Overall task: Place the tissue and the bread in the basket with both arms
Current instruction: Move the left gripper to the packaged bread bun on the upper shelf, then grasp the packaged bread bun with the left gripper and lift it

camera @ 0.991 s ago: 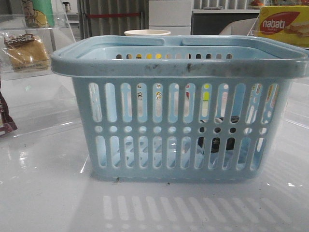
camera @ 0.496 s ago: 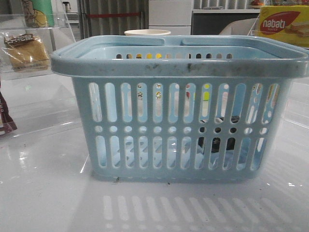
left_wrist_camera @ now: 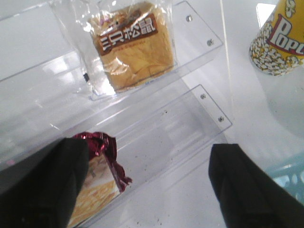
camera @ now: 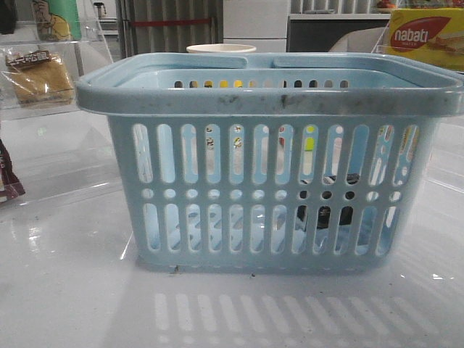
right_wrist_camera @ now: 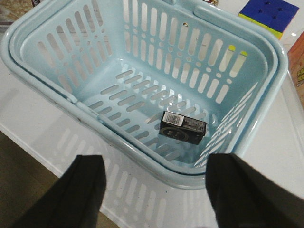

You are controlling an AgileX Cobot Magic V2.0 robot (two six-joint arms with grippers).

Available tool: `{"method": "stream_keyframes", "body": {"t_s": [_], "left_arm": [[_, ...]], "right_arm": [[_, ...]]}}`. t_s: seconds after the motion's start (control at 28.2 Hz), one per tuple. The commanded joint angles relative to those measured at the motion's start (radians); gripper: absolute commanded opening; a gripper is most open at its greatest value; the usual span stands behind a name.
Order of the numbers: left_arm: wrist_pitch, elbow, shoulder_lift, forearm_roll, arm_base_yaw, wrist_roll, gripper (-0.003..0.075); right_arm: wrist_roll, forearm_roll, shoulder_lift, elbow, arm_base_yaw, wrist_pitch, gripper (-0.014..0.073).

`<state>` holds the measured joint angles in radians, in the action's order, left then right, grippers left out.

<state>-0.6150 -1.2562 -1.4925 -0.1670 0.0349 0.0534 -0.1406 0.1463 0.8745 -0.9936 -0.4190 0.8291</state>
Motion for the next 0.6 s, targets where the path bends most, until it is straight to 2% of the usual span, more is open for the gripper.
{"method": "stream_keyframes", "body": {"t_s": [0.0, 0.28, 0.57], "left_arm": [[0.04, -0.118, -0.05, -0.079, -0.031, -0.003, 0.0578], [0.103, -0.229, -0.189, -0.258, -0.083, -0.003, 0.0578], [0.247, -0.273, -0.28, -0.288, -0.091, -0.008, 0.0578]], "right_arm": [[-0.013, 0.011, -0.007, -0.028, 0.001, -0.063, 0.0552], [-0.013, 0.011, -0.007, -0.028, 0.001, -0.063, 0.0552], [-0.013, 0.011, -0.007, -0.028, 0.001, -0.063, 0.0552]]}}
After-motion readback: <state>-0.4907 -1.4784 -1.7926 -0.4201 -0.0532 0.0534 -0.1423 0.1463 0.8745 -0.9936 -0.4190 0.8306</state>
